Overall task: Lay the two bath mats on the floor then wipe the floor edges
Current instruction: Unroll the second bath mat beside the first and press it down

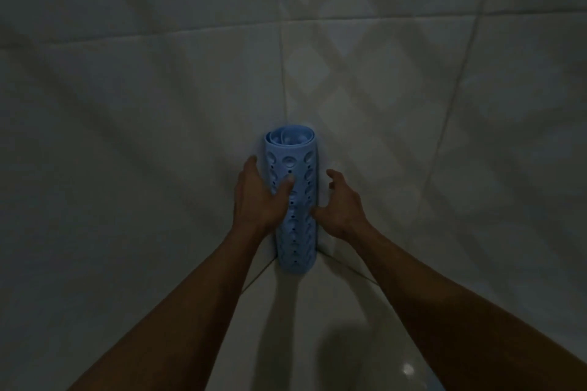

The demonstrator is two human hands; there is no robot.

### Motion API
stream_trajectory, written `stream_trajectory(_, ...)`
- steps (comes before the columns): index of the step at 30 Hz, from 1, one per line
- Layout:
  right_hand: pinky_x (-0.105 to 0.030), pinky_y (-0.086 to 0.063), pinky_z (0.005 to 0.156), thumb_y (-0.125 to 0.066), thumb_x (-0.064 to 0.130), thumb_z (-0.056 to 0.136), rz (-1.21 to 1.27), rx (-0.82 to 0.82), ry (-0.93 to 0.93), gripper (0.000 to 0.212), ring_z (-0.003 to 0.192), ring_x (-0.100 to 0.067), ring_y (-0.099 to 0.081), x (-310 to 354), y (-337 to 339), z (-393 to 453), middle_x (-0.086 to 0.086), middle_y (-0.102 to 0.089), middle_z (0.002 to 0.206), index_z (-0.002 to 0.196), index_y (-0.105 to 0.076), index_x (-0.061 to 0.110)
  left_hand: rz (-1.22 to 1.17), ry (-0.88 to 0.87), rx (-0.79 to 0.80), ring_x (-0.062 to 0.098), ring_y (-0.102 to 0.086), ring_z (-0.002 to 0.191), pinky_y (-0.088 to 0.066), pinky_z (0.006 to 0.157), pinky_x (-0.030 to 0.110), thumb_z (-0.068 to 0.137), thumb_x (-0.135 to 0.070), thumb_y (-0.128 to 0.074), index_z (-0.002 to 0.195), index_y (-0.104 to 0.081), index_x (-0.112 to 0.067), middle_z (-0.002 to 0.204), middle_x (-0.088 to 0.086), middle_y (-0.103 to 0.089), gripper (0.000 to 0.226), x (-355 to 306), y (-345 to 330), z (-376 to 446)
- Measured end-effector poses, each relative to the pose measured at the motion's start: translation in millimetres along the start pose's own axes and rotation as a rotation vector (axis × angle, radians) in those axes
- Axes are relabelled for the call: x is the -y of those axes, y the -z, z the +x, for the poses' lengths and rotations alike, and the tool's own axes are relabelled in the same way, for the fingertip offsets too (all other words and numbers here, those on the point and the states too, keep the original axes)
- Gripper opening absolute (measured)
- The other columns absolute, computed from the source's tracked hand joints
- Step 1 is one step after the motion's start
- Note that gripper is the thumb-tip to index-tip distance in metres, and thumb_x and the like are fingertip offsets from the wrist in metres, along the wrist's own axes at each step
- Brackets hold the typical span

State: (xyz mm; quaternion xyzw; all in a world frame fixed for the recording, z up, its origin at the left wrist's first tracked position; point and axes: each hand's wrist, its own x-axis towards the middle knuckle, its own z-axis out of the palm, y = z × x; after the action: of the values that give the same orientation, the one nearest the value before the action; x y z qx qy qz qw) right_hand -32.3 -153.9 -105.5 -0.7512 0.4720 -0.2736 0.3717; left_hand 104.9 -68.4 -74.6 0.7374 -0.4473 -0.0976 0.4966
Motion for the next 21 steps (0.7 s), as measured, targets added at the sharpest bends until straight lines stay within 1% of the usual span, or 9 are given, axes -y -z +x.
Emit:
stream_trajectory(3,-0.018,-0.039,0.087,-0.079,0.022,0.083,0.030,0.041,0.026,0.088,0.132,-0.026,-0.048,-15.7,-16.5,19.2,-0.012,-0.047,0.146,0.152,-0.026,0.010,-0.071,-0.093,0.010,0.017,-0.055,0.124,-0.044,0.087,0.007,0.088,-0.034,-0.077,0.146,-0.036,-0.009,0.139,0.003,-0.054,0.076,-0.8,-13.9,26.2)
stream_trajectory(6,-0.030,-0.048,0.092,-0.083,0.020,0.078,0.082,0.054,0.062,0.087,0.123,-0.023,-0.055,-25.3,-34.0,31.0,-0.005,-0.053,0.138,0.148,-0.032,0.012,-0.162,-0.154,0.069,0.011,-0.056,0.121,-0.050,0.095,0.014,0.084,-0.036,-0.078,0.143,-0.033,-0.008,0.139,0.001,-0.053,0.079,5.8,-27.7,45.1)
stream_trajectory(8,-0.031,-0.051,0.095,-0.083,0.019,0.074,0.082,0.047,0.107,0.079,0.114,-0.014,-0.057,-32.9,-47.4,38.1,0.005,-0.056,0.128,0.142,-0.042,0.013,-0.194,-0.170,0.056,0.011,-0.056,0.122,-0.049,0.095,0.010,0.082,-0.032,-0.082,0.143,-0.033,-0.006,0.139,0.003,-0.052,0.082,9.5,-36.2,50.4)
stream_trajectory(9,-0.035,-0.054,0.095,-0.083,0.026,0.070,0.074,0.027,0.129,0.078,0.113,-0.013,-0.059,-39.4,-54.4,42.3,0.006,-0.059,0.127,0.139,-0.047,0.016,-0.210,-0.170,0.043,0.011,-0.056,0.121,-0.048,0.094,0.009,0.081,-0.027,-0.084,0.142,-0.034,-0.006,0.138,0.002,-0.053,0.082,10.5,-38.7,52.1)
stream_trajectory(11,-0.042,-0.057,0.092,-0.081,0.044,0.060,0.055,-0.001,0.134,0.082,0.112,-0.016,-0.062,-60.4,-67.3,54.1,0.003,-0.063,0.125,0.133,-0.051,0.023,-0.257,-0.156,0.038,0.008,-0.060,0.116,-0.053,0.094,0.016,0.074,-0.022,-0.090,0.138,-0.043,-0.008,0.134,0.000,-0.057,0.081,13.8,-39.1,54.7)
stream_trajectory(14,-0.044,-0.058,0.087,-0.084,0.060,0.049,0.036,0.001,0.121,0.091,0.112,-0.018,-0.062,-100.9,-85.7,75.5,0.006,-0.062,0.122,0.130,-0.051,0.034,-0.278,-0.085,0.138,0.007,-0.068,0.109,-0.059,0.091,0.031,0.067,-0.033,-0.094,0.132,-0.061,-0.016,0.125,-0.005,-0.069,0.074,11.9,-30.9,50.4)
stream_trajectory(17,-0.045,-0.059,0.083,-0.077,0.077,0.057,0.074,0.025,0.148,0.085,0.109,-0.019,-0.063,-110.0,-83.4,68.0,0.005,-0.062,0.119,0.128,-0.053,0.036,-0.386,-0.018,0.179,0.009,-0.073,0.102,-0.061,0.089,0.037,0.073,-0.025,-0.091,0.117,-0.070,-0.024,0.115,-0.004,-0.075,0.049,1.3,-23.2,36.1)
stream_trajectory(19,-0.046,-0.058,0.084,-0.077,0.072,0.063,0.110,0.040,0.147,0.079,0.108,-0.021,-0.063,-99.6,-69.6,45.7,0.002,-0.064,0.117,0.126,-0.056,0.029,-0.455,-0.008,0.129,0.012,-0.074,0.099,-0.062,0.088,0.040,0.076,-0.020,-0.089,0.110,-0.070,-0.028,0.111,-0.002,-0.076,0.040,-7.5,-19.0,28.3)
stream_trajectory(21,-0.041,-0.058,0.087,-0.086,0.057,0.066,0.178,0.037,0.122,0.067,0.106,-0.015,-0.066,-57.9,-34.3,4.8,0.003,-0.066,0.114,0.120,-0.060,0.026,-0.496,0.010,0.097,0.018,-0.075,0.098,-0.062,0.087,0.045,0.076,-0.022,-0.089,0.109,-0.072,-0.024,0.109,0.001,-0.077,0.038,-18.2,-15.3,23.8)
